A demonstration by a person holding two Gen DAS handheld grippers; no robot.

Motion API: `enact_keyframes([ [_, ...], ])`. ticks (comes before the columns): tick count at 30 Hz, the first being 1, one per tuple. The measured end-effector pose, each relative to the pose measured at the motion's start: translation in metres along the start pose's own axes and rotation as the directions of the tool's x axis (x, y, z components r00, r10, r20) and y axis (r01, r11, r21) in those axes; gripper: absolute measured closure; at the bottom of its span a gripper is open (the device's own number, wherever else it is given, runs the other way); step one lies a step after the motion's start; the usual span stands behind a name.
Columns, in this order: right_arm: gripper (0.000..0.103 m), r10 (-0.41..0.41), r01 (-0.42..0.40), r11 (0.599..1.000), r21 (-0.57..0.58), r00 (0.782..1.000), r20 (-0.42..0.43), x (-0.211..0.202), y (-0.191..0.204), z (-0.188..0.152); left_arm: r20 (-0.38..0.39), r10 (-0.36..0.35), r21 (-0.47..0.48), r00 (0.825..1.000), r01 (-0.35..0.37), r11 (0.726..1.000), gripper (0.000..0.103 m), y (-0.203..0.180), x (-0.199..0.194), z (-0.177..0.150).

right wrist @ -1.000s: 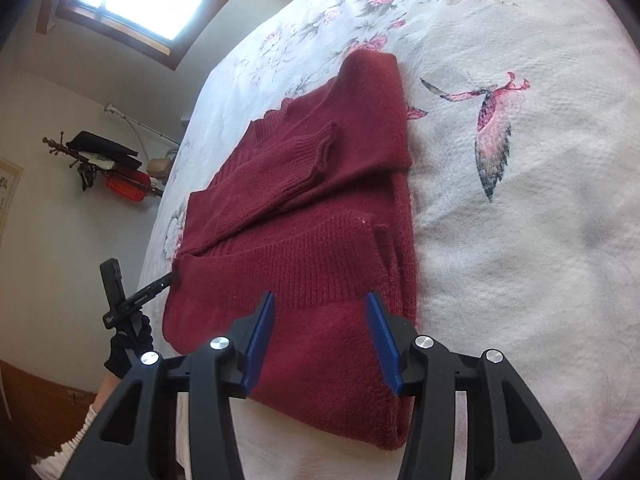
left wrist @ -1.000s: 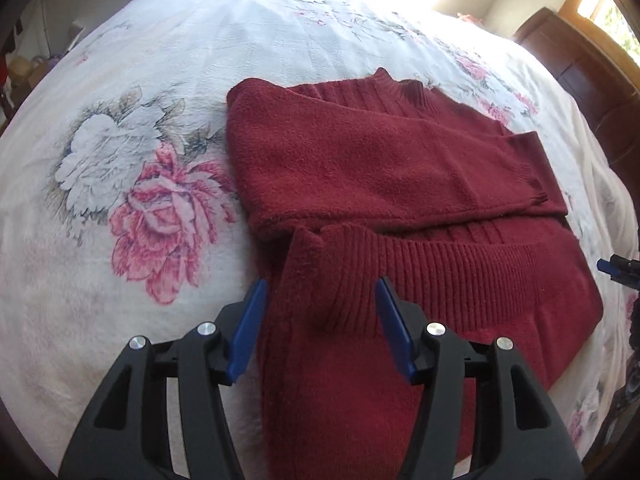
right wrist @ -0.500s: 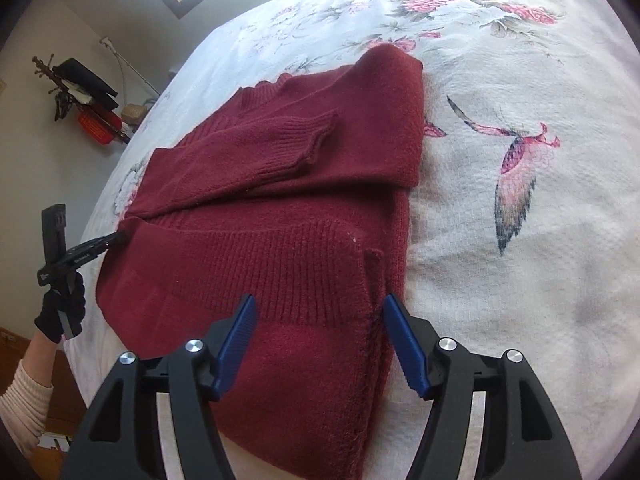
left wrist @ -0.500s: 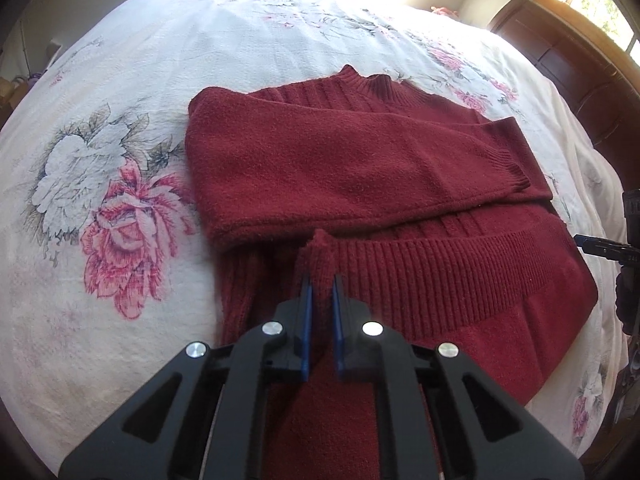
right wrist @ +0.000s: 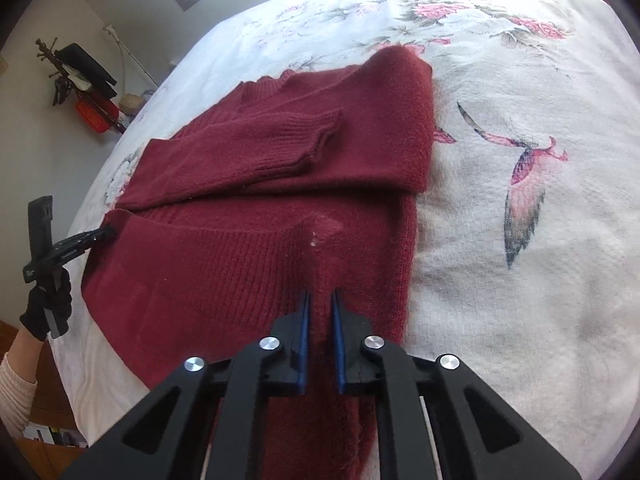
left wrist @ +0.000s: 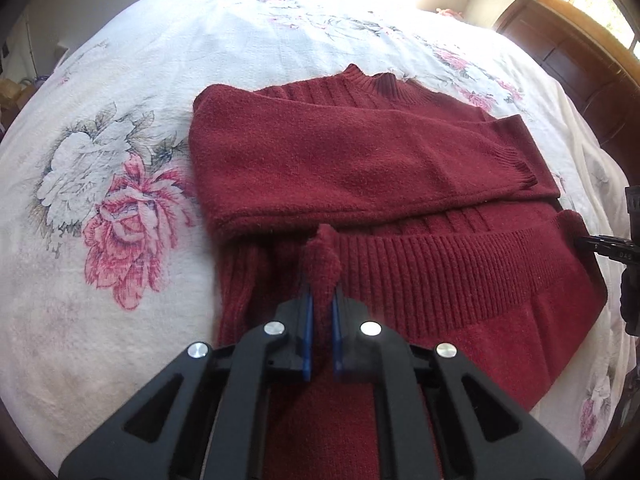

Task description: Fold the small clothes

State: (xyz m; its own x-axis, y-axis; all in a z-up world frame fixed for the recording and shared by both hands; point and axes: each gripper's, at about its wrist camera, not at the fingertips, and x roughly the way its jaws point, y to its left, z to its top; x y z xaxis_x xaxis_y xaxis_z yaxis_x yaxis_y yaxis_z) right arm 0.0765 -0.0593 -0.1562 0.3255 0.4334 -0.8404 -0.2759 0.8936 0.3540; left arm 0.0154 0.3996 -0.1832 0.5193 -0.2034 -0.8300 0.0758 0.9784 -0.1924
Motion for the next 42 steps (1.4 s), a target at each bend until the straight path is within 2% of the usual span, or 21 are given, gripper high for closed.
enact_keyframes([
  [5, 0.095, 0.046, -0.044, 0.998, -0.037, 0.997, 0.065, -0.042, 0.011, -0.009, 0.099, -0.020, 0.011, 0.995, 0.019, 1.000, 0.098, -0.012, -0.042, -0.006],
  [10, 0.095, 0.059, -0.052, 0.996, -0.067, 0.992, 0.116, -0.074, 0.024, -0.010, 0.172, -0.002, 0.020, 0.985, -0.001, 1.000, 0.098, -0.018, -0.076, -0.002],
  [14, 0.096, 0.068, -0.056, 0.996, -0.069, 0.983, 0.171, -0.092, 0.033, 0.009, 0.233, 0.021, 0.027, 0.972, -0.028, 0.999, 0.098, -0.021, -0.094, 0.020],
  [19, 0.101, 0.035, -0.023, 0.998, -0.054, 0.970, 0.239, -0.104, 0.030, 0.057, 0.287, 0.054, -0.004, 0.956, -0.056, 0.998, 0.098, -0.019, -0.094, 0.066],
  [22, 0.101, 0.003, 0.006, 0.999, -0.034, 0.969, 0.247, -0.098, 0.023, 0.091, 0.319, 0.093, -0.035, 0.943, -0.086, 0.996, 0.098, -0.016, -0.082, 0.099],
  [27, 0.101, -0.095, 0.100, 0.995, -0.009, 0.971, 0.221, -0.063, 0.012, 0.141, 0.309, 0.190, -0.048, 0.932, -0.184, 0.982, 0.098, -0.008, -0.036, 0.148],
  [30, 0.101, -0.124, 0.118, 0.992, 0.042, 0.967, 0.223, -0.040, -0.001, 0.167, 0.302, 0.215, -0.074, 0.929, -0.202, 0.977, 0.098, 0.001, -0.010, 0.167],
  [33, 0.101, -0.149, 0.134, 0.988, 0.079, 0.964, 0.220, -0.018, -0.010, 0.188, 0.277, 0.227, -0.118, 0.934, -0.202, 0.972, 0.098, 0.012, 0.016, 0.179],
  [37, 0.103, -0.192, 0.172, 0.978, 0.115, 0.960, 0.205, 0.012, -0.023, 0.206, 0.228, 0.246, -0.112, 0.942, -0.225, 0.968, 0.098, 0.018, 0.054, 0.181],
  [40, 0.103, -0.217, 0.197, 0.971, 0.134, 0.963, 0.157, 0.037, -0.033, 0.207, 0.150, 0.246, -0.113, 0.958, -0.230, 0.967, 0.097, 0.025, 0.084, 0.177],
  [42, 0.103, -0.233, 0.217, 0.968, 0.125, 0.965, 0.125, 0.050, -0.036, 0.203, 0.114, 0.255, -0.117, 0.960, -0.242, 0.963, 0.095, 0.031, 0.098, 0.172],
])
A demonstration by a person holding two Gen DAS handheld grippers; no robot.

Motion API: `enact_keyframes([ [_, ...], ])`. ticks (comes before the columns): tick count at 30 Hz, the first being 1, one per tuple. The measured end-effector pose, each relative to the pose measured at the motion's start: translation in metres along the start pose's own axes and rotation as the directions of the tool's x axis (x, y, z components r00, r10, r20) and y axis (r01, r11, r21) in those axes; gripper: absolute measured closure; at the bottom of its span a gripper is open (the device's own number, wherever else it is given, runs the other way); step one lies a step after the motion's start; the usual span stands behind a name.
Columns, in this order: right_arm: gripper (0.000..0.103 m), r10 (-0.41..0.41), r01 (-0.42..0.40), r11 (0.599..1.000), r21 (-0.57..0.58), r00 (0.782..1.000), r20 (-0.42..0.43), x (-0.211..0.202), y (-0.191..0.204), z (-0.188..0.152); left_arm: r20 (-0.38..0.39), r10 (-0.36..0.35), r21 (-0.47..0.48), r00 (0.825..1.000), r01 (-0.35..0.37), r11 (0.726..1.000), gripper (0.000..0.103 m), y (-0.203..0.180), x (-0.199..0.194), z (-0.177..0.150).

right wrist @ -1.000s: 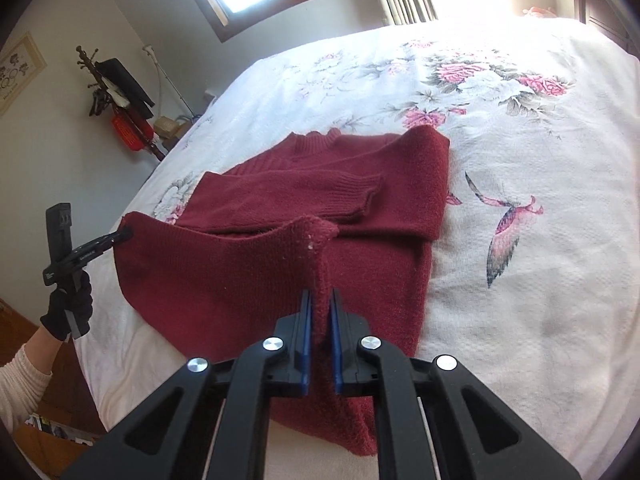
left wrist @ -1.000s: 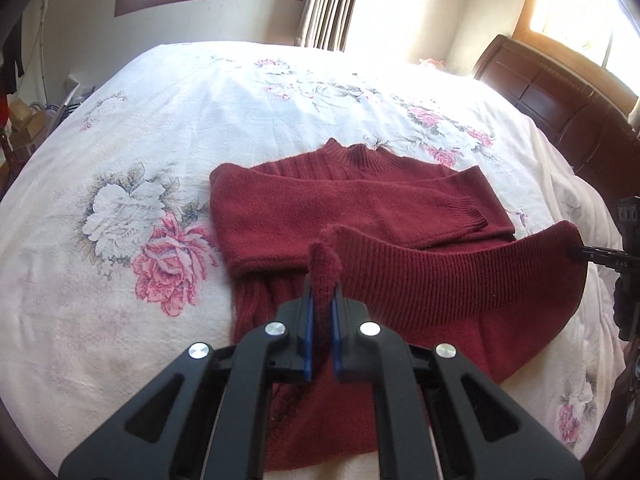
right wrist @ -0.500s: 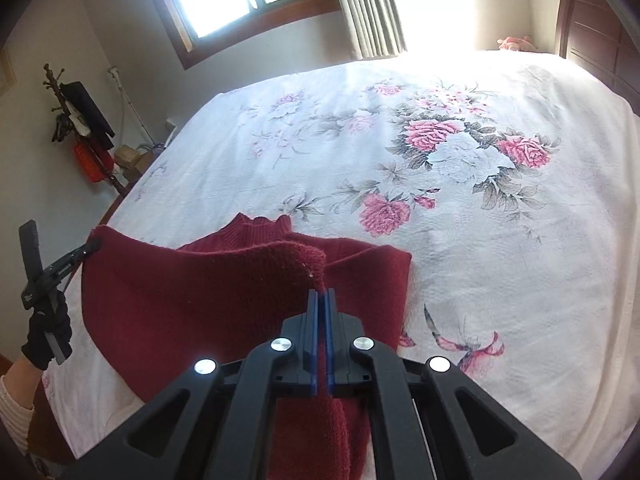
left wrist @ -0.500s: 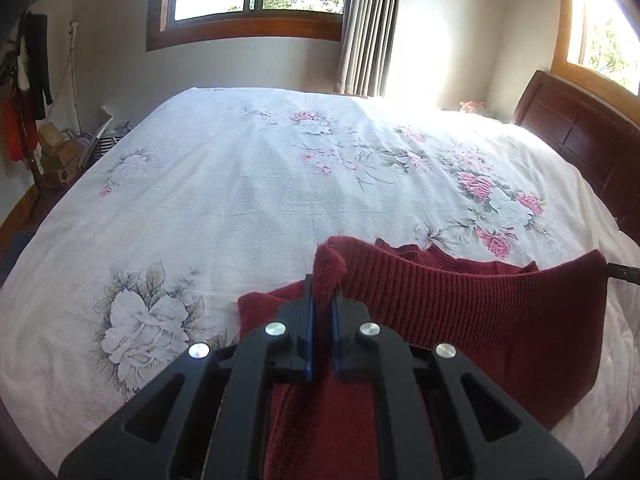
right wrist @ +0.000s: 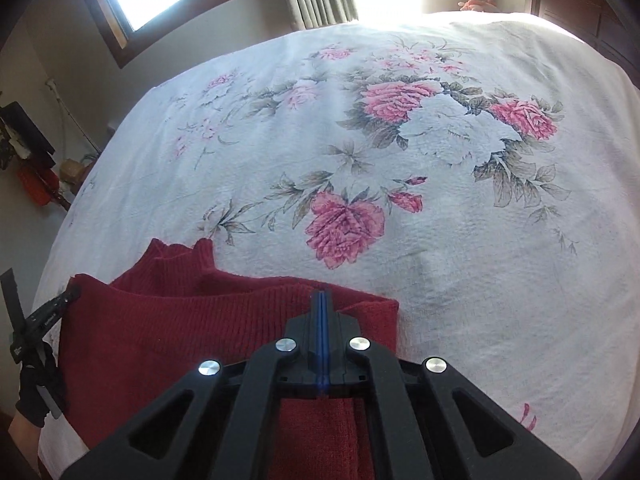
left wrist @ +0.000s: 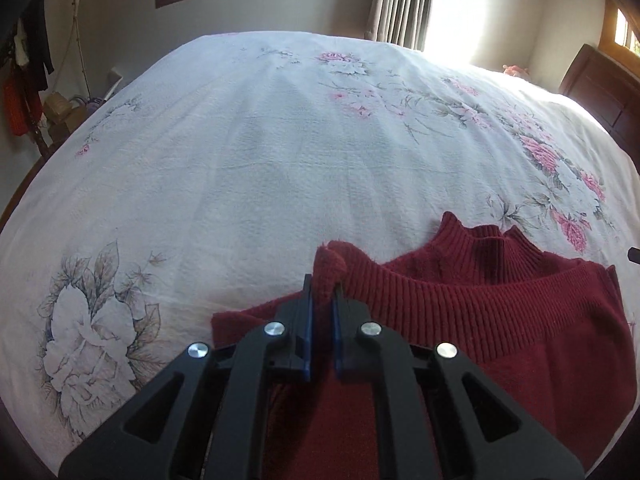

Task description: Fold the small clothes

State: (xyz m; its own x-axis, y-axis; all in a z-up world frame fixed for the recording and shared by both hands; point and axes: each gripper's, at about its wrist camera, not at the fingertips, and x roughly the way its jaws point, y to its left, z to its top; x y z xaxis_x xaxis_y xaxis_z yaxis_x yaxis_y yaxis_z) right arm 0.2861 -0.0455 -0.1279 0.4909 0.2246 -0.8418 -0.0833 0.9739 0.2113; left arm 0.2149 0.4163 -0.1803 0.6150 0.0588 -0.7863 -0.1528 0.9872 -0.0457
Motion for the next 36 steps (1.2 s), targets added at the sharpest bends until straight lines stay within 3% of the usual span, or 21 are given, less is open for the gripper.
enact_keyframes([
  [3, 0.103, 0.007, -0.007, 1.000, -0.009, 0.999, -0.035, 0.010, -0.001, -0.012, -0.028, -0.007, -0.040, 1.000, 0.006, 0.999, 0.083, 0.014, 0.006, -0.005],
  [5, 0.097, 0.017, -0.017, 1.000, 0.004, 0.998, -0.060, 0.011, -0.003, -0.020, -0.025, -0.032, -0.079, 0.999, 0.029, 0.996, 0.073, 0.025, -0.001, -0.005],
  [8, 0.084, 0.059, -0.057, 0.998, 0.019, 0.995, -0.074, 0.004, -0.007, -0.029, 0.017, -0.014, -0.107, 1.000, 0.016, 0.994, 0.055, 0.043, -0.023, -0.003],
  [9, 0.073, 0.070, -0.069, 0.997, 0.018, 0.994, -0.084, 0.002, -0.007, -0.032, 0.039, 0.005, -0.114, 0.999, 0.000, 0.994, 0.050, 0.048, -0.031, -0.002],
  [12, 0.056, 0.042, -0.042, 0.999, 0.003, 0.989, -0.139, 0.006, -0.006, -0.040, 0.077, -0.007, -0.135, 0.997, 0.018, 0.991, 0.050, 0.060, -0.056, -0.004],
  [14, 0.056, 0.037, -0.037, 0.999, 0.004, 0.985, -0.170, 0.014, -0.006, -0.046, 0.073, -0.060, -0.113, 0.995, 0.069, 0.991, 0.050, 0.056, -0.065, -0.012],
  [15, 0.061, 0.032, -0.033, 0.999, -0.003, 0.983, -0.180, 0.017, -0.005, -0.049, 0.058, -0.083, -0.083, 0.995, 0.087, 0.993, 0.051, 0.050, -0.066, -0.017],
  [16, 0.074, 0.025, -0.027, 1.000, -0.010, 0.983, -0.184, 0.020, -0.004, -0.051, 0.040, -0.091, -0.044, 0.995, 0.093, 0.995, 0.051, 0.042, -0.066, -0.025],
  [18, 0.090, 0.000, -0.005, 1.000, -0.024, 0.983, -0.181, 0.025, -0.002, -0.054, -0.010, -0.083, 0.031, 0.996, 0.084, 0.996, 0.051, 0.025, -0.060, -0.041],
  [22, 0.094, -0.056, 0.054, 0.998, -0.017, 0.980, -0.192, 0.033, -0.008, -0.059, -0.094, -0.023, 0.105, 0.995, 0.033, 0.994, 0.051, 0.011, -0.032, -0.067],
  [29, 0.094, -0.075, 0.071, 0.997, -0.028, 0.978, -0.197, 0.037, -0.009, -0.061, -0.119, -0.040, 0.022, 0.992, 0.043, 0.999, 0.045, 0.028, -0.017, -0.072],
  [32, 0.086, -0.016, 0.019, 1.000, 0.012, 0.984, -0.178, 0.020, -0.012, -0.063, -0.123, -0.041, -0.003, 0.992, 0.041, 0.999, 0.050, 0.032, -0.034, -0.072],
  [36, 0.055, 0.085, -0.076, 0.995, 0.059, 0.980, -0.181, -0.016, -0.018, -0.073, -0.085, -0.091, -0.036, 0.992, 0.088, 0.995, 0.050, 0.040, -0.075, -0.079],
])
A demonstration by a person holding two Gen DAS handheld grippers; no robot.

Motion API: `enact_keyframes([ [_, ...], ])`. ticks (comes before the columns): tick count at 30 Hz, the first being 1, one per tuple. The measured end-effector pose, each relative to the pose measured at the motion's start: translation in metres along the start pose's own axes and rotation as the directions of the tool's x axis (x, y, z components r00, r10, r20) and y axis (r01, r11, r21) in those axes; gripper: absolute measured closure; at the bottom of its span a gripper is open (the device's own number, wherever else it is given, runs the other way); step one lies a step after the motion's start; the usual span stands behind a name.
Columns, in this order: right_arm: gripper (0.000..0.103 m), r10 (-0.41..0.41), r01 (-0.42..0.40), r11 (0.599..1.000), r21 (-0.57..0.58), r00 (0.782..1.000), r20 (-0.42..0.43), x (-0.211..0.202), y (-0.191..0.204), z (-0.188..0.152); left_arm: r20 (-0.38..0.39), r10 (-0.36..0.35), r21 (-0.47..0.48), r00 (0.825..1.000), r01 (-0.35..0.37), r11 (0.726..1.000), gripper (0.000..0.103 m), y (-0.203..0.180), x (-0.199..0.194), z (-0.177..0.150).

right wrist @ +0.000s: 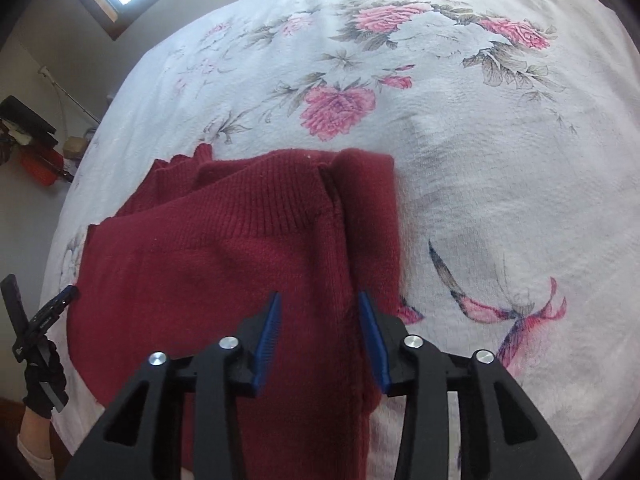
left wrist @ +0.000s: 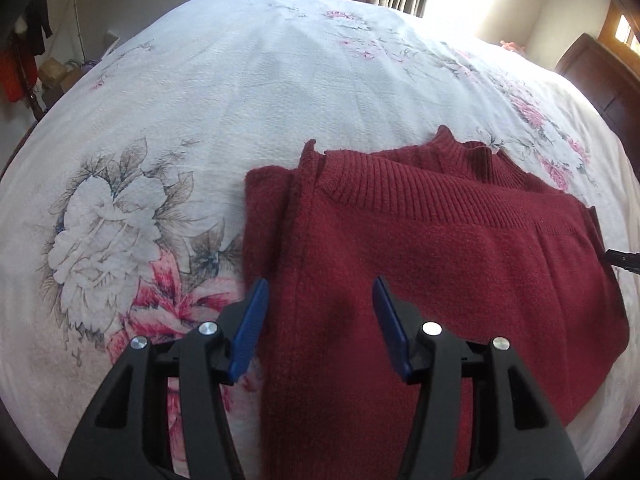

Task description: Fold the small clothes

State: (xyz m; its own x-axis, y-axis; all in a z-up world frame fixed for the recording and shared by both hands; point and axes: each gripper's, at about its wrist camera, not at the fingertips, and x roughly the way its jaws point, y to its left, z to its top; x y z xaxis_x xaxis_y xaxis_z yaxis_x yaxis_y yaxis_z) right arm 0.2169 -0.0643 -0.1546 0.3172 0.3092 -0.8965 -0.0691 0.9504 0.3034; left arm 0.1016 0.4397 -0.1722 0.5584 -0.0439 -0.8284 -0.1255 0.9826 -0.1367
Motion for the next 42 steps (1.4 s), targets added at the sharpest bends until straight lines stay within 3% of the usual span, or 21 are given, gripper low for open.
enact_keyframes([
  [6, 0.047, 0.082, -0.077, 0.995, 0.065, 0.993, -0.083, -0.017, -0.022, -0.036, 0.005, -0.057, -0.013, 0.998, 0.057, 0.998, 0.049, -0.012, -0.036, -0.022],
  [9, 0.047, 0.080, -0.072, 0.995, 0.074, 0.991, -0.111, -0.010, -0.029, -0.047, -0.013, -0.075, 0.014, 0.997, 0.075, 0.997, 0.047, -0.029, -0.034, -0.025],
  [15, 0.046, 0.160, -0.141, 0.975, 0.175, 0.982, -0.100, 0.009, -0.044, -0.052, -0.062, -0.099, 0.022, 0.993, 0.101, 0.995, 0.046, -0.052, -0.009, -0.030],
  [17, 0.052, 0.183, -0.165, 0.969, 0.182, 0.979, -0.091, 0.013, -0.043, -0.051, -0.083, -0.083, 0.037, 0.993, 0.086, 0.996, 0.046, -0.057, 0.003, -0.032],
  [19, 0.076, 0.211, -0.190, 0.964, 0.185, 0.972, -0.101, 0.018, -0.039, -0.051, -0.102, -0.074, 0.038, 0.992, 0.079, 0.996, 0.046, -0.057, 0.014, -0.034],
  [23, 0.083, 0.144, -0.132, 0.984, 0.117, 0.985, -0.100, 0.019, -0.027, -0.053, -0.112, -0.083, 0.024, 0.990, 0.086, 0.996, 0.046, -0.051, 0.023, -0.034],
  [42, 0.084, 0.089, -0.074, 0.983, 0.167, 0.993, -0.082, 0.030, -0.029, -0.063, -0.084, -0.046, 0.055, 0.995, 0.051, 0.997, 0.042, -0.059, 0.040, -0.038],
])
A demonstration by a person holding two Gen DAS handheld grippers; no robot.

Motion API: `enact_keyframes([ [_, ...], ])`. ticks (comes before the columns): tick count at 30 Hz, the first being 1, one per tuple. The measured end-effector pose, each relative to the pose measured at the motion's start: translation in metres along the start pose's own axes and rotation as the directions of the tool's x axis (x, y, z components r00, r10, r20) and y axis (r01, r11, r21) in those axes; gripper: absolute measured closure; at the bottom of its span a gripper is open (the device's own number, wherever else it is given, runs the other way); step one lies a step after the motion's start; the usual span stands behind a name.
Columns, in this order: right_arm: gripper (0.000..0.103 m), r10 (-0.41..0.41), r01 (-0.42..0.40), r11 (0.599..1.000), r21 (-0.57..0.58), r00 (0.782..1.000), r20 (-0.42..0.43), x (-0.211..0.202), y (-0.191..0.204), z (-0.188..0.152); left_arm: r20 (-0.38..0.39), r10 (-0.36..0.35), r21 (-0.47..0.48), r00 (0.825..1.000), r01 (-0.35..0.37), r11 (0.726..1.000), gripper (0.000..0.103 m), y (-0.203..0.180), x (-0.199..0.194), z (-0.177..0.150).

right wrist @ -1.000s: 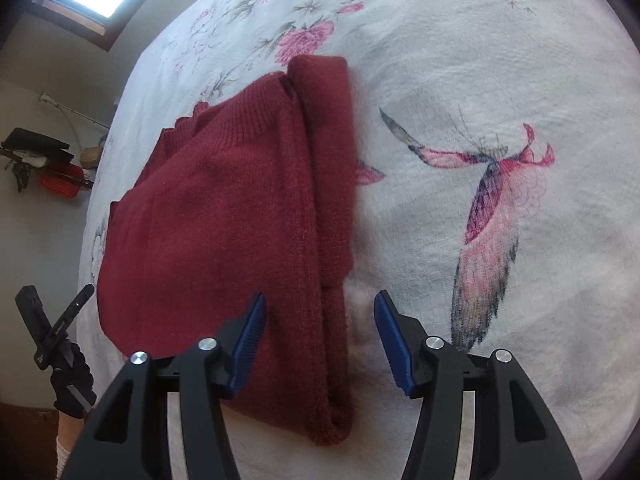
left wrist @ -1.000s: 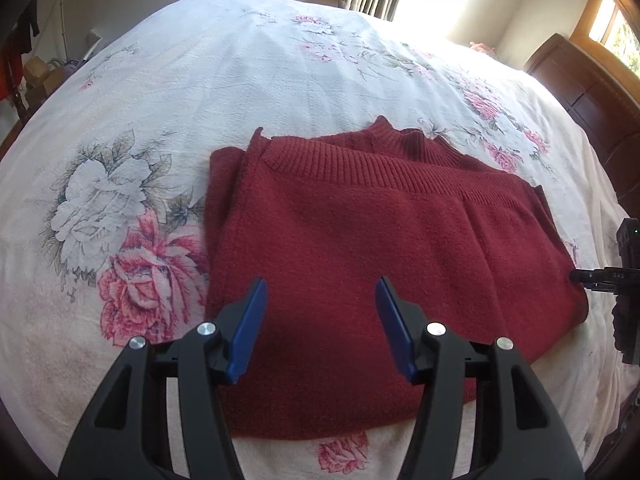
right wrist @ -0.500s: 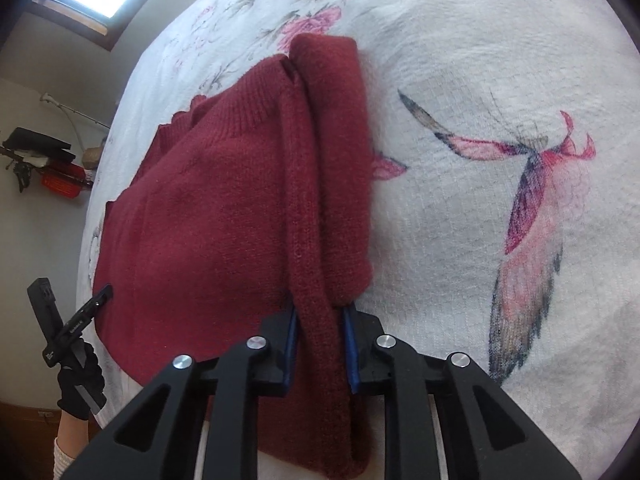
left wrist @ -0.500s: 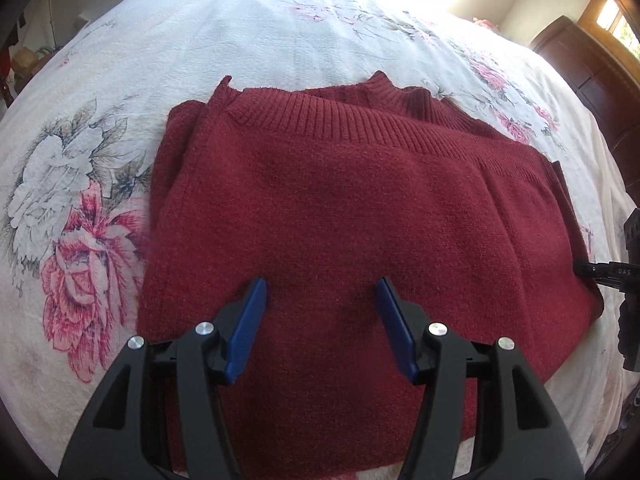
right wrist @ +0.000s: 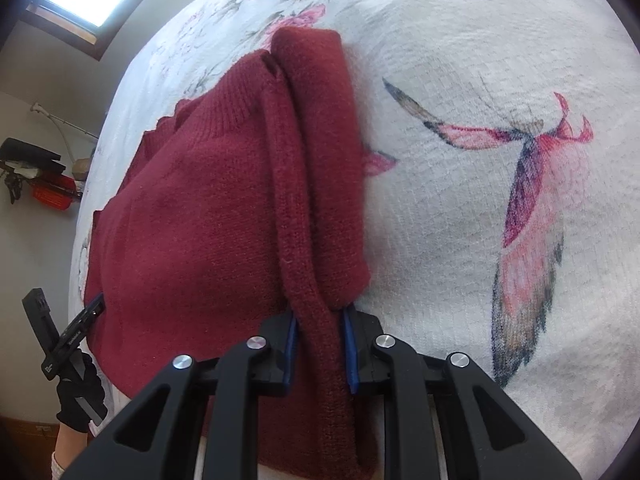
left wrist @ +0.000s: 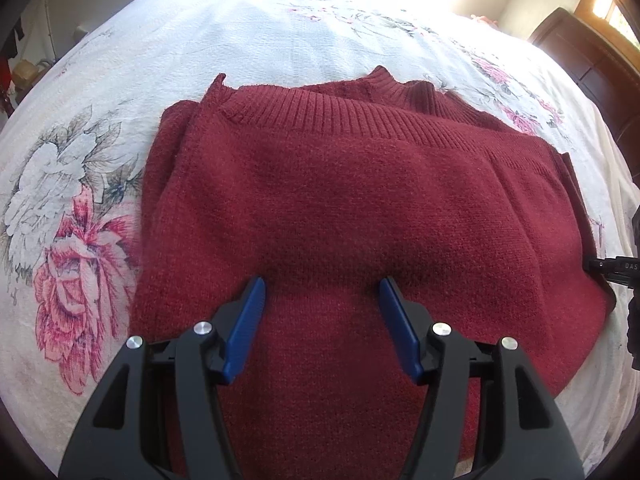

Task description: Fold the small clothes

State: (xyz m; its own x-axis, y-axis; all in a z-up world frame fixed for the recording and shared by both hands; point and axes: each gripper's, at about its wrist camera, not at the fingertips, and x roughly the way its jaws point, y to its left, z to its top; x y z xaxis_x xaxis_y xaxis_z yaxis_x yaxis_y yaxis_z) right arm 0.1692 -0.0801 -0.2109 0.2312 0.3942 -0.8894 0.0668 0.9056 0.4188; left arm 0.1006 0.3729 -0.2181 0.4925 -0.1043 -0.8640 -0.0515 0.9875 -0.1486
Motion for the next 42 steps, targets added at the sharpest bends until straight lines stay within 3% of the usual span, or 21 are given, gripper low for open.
enact_keyframes([
  [5, 0.088, -0.055, 0.056, 0.998, 0.023, 0.998, -0.015, -0.016, 0.020, 0.008, -0.046, -0.003, -0.016, 0.999, 0.002, 1.000, 0.044, -0.004, -0.012, 0.012],
  [9, 0.089, 0.004, -0.003, 0.999, -0.033, 1.000, 0.026, -0.049, 0.063, 0.018, -0.008, -0.103, -0.053, 0.995, 0.103, 0.993, 0.044, 0.005, -0.043, 0.020],
  [13, 0.090, 0.059, -0.054, 0.992, -0.118, 0.998, 0.035, -0.066, 0.123, 0.029, 0.023, -0.145, -0.072, 0.989, 0.147, 0.987, 0.044, 0.016, -0.063, 0.023],
  [19, 0.090, 0.055, -0.058, 0.950, -0.308, 0.998, -0.016, -0.049, 0.222, 0.018, 0.036, -0.197, -0.109, 0.980, 0.200, 0.974, 0.044, 0.031, -0.076, 0.018],
  [23, 0.090, 0.019, -0.044, 0.918, -0.393, 0.998, -0.065, -0.021, 0.259, 0.001, 0.032, -0.219, -0.139, 0.975, 0.221, 0.965, 0.044, 0.041, -0.075, 0.015],
  [30, 0.090, 0.011, -0.068, 0.920, -0.385, 0.989, -0.149, 0.036, 0.266, -0.026, 0.029, -0.267, -0.201, 0.963, 0.268, 0.942, 0.044, 0.048, -0.066, 0.011],
  [33, 0.079, 0.038, -0.104, 0.928, -0.358, 0.982, -0.187, 0.055, 0.257, -0.035, 0.025, -0.288, -0.211, 0.957, 0.286, 0.935, 0.044, 0.043, -0.063, 0.013],
  [36, 0.065, 0.100, -0.164, 0.929, -0.333, 0.975, -0.200, 0.060, 0.254, -0.038, 0.025, -0.332, -0.243, 0.943, 0.328, 0.913, 0.044, 0.038, -0.059, 0.015],
  [42, 0.063, 0.287, -0.331, 0.903, -0.275, 0.939, -0.187, 0.012, 0.240, -0.038, 0.013, -0.433, -0.296, 0.901, 0.417, 0.859, 0.044, 0.018, -0.046, 0.022],
])
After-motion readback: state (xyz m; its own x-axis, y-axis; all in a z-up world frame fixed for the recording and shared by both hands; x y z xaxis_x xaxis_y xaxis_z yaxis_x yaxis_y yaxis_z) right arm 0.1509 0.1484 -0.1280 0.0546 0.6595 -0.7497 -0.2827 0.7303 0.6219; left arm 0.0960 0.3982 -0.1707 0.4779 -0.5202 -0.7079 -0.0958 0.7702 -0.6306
